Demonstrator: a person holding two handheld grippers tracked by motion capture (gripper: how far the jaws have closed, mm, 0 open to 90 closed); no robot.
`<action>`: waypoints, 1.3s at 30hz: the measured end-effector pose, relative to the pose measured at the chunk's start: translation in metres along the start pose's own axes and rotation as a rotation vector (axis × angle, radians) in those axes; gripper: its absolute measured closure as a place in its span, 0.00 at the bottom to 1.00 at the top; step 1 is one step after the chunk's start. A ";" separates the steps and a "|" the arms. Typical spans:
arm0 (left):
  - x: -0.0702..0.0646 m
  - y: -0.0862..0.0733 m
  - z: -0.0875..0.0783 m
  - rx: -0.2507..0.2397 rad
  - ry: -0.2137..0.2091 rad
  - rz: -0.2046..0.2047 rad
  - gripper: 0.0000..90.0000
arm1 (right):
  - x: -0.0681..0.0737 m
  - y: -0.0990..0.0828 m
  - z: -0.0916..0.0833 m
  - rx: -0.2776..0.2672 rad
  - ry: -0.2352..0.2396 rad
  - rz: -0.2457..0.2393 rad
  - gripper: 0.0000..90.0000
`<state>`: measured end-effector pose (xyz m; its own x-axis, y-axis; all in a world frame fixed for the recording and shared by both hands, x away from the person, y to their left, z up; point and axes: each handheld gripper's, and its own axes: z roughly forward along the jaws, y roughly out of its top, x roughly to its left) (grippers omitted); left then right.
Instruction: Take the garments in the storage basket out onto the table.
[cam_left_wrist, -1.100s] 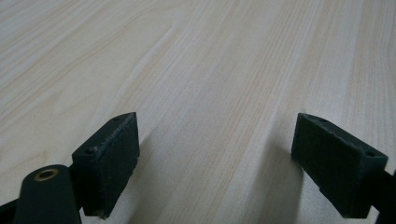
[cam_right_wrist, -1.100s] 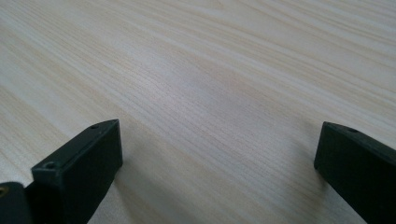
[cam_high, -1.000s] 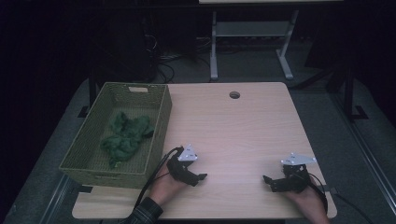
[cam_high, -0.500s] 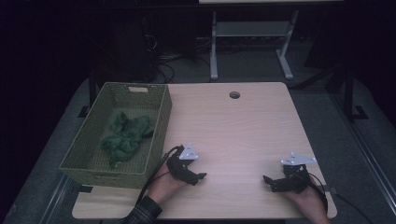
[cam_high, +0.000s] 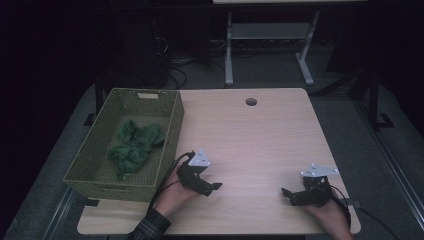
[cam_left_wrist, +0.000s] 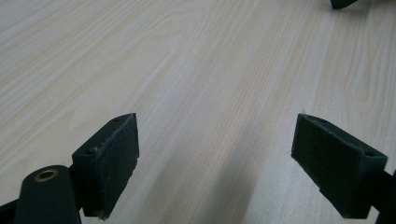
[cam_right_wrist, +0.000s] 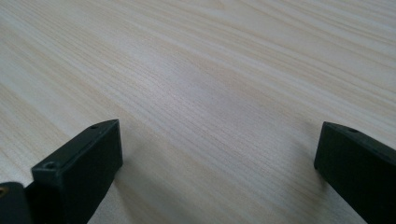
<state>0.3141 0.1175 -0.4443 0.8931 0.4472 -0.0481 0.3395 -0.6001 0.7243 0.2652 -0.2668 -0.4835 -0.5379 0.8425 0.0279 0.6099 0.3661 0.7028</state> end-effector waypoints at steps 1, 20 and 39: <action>0.000 0.001 -0.001 -0.003 0.000 0.003 0.16 | 0.000 0.000 0.000 0.000 0.000 0.001 0.01; 0.001 0.026 -0.025 -0.049 -0.005 0.002 0.16 | 0.000 0.000 0.000 0.000 0.000 -0.001 0.01; 0.004 0.050 -0.051 -0.070 -0.013 0.004 0.17 | 0.000 0.000 0.000 -0.001 0.000 -0.001 0.01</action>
<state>0.3195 0.1225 -0.3731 0.8982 0.4363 -0.0540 0.3154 -0.5540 0.7705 0.2653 -0.2669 -0.4835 -0.5382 0.8424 0.0273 0.6092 0.3664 0.7033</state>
